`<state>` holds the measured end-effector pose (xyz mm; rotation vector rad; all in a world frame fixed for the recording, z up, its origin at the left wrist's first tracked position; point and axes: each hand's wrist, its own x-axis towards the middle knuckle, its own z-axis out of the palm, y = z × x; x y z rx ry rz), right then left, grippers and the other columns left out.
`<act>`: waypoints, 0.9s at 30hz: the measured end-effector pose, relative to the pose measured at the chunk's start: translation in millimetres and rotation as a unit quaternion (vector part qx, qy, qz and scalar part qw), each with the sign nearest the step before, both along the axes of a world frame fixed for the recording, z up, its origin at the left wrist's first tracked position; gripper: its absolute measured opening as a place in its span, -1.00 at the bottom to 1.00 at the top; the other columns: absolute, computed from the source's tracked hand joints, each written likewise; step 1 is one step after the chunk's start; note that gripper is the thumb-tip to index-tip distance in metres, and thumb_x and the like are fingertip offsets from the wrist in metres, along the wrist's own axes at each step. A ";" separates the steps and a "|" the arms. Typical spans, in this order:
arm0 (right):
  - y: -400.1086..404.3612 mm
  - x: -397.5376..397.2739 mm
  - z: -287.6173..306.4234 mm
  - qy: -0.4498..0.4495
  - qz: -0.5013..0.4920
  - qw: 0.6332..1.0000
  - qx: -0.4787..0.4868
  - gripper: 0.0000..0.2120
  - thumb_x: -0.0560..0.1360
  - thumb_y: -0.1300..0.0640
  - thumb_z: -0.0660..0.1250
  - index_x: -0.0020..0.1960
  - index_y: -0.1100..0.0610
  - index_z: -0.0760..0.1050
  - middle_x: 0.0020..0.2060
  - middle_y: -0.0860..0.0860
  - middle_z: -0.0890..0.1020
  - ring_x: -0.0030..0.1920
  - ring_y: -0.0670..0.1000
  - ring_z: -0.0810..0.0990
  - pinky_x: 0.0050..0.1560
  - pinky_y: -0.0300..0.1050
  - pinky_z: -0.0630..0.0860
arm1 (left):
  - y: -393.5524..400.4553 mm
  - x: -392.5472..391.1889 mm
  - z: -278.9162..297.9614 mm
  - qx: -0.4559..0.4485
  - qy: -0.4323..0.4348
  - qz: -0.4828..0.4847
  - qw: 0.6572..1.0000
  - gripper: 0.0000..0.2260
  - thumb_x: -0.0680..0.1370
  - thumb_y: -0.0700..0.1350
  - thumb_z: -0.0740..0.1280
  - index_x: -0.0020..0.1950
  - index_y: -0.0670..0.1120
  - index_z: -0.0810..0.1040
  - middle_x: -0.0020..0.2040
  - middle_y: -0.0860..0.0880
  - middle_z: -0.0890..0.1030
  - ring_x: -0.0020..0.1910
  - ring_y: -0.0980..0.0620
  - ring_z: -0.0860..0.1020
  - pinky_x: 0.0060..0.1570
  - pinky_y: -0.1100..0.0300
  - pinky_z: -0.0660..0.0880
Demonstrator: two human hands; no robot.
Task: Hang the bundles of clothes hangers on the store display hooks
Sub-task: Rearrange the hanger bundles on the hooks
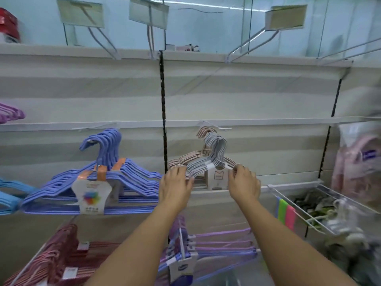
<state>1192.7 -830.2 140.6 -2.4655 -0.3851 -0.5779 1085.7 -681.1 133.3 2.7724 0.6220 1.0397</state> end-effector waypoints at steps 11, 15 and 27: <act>17.0 65.9 0.5 0.108 0.123 0.983 -0.081 -0.44 0.59 -0.22 -0.01 0.51 0.00 0.14 0.48 0.03 0.28 0.50 0.08 0.16 0.46 0.19 -0.05 | 10.3 78.1 5.3 -0.013 0.140 -0.006 0.990 -0.42 0.58 0.29 -0.02 0.52 0.02 0.10 0.48 -0.03 0.27 0.46 -0.05 0.20 0.44 -0.13 -0.02; 21.5 76.9 -2.5 0.091 0.142 0.983 -0.066 -0.42 0.55 -0.30 -0.03 0.47 -0.04 0.21 0.44 0.00 0.33 0.46 0.04 0.24 0.46 0.22 -0.06 | 11.2 90.8 2.8 0.005 0.132 0.014 0.991 -0.43 0.55 0.34 -0.06 0.44 0.05 0.25 0.38 -0.03 0.37 0.40 -0.04 0.27 0.40 -0.11 0.08; 10.8 78.4 -4.9 0.060 0.189 0.980 -0.032 -0.41 0.50 -0.35 0.07 0.31 0.06 0.35 0.29 0.03 0.44 0.33 0.08 0.37 0.36 0.08 0.19 | -6.2 87.1 -6.5 0.028 0.078 0.058 0.995 -0.52 0.56 0.30 -0.03 0.31 0.04 0.34 0.25 0.02 0.44 0.28 0.00 0.37 0.29 0.02 0.21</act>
